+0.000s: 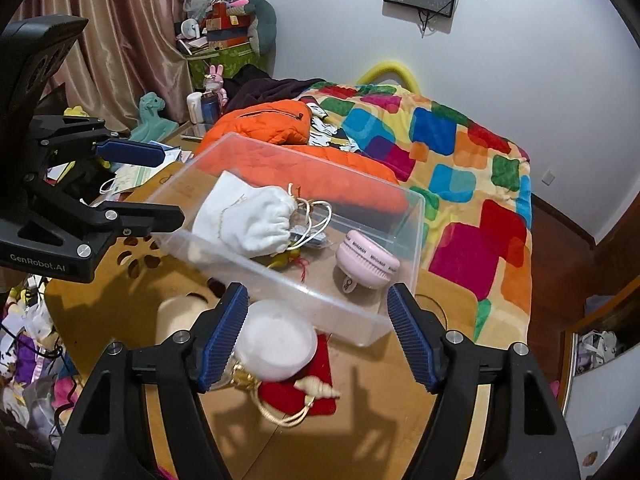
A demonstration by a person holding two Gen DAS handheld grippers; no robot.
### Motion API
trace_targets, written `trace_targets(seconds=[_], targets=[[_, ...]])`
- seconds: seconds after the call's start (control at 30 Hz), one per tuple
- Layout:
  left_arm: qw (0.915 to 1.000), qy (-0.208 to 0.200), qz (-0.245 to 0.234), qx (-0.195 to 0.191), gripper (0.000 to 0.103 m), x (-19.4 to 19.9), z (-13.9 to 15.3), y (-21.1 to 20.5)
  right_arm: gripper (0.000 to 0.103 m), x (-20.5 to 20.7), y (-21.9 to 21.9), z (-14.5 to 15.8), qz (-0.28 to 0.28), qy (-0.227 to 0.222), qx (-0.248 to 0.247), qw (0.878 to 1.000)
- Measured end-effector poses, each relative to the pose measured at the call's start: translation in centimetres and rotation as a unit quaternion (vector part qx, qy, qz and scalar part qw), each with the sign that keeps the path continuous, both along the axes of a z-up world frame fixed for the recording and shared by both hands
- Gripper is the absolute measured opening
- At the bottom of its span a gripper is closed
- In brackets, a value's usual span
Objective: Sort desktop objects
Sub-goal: 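Move both tools back over the table toward the remaining items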
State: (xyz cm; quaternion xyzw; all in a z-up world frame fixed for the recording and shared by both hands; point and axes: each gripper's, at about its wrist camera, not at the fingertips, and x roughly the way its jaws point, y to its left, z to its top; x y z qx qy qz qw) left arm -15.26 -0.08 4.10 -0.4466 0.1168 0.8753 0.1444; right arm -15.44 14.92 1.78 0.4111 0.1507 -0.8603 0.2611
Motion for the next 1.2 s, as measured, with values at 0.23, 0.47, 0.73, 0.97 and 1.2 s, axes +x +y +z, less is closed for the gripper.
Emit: trace_targets(seconds=[0.23, 0.47, 0.73, 0.97, 1.2], targets=[[0.9995, 0.032, -0.002, 0.0, 0.089, 2.6, 1.0, 0.0, 0.069, 1.9, 0.3, 0.5, -0.002, 0.009, 0.003, 1.0], [0.9991, 0.043, 0.0, 0.002, 0.089, 4.5, 1.2, 0.0, 0.076, 3.4, 0.8, 1.1, -0.002, 0.019, -0.005, 1.0], [0.9996, 0.024, 0.009, 0.01, 0.089, 5.6, -0.7, -0.5, 0.077, 5.2, 1.2, 0.5, -0.002, 0.027, -0.005, 1.0], [0.9996, 0.02, 0.022, 0.007, 0.089, 6.9, -2.0, -1.0, 0.078, 6.6, 1.9, -0.3, -0.003, 0.026, -0.013, 1.0], [0.9996, 0.011, 0.026, 0.009, 0.089, 8.4, -3.8, -1.8, 0.078, 7.2, 2.6, -2.0, -0.019, -0.004, -0.038, 0.999]])
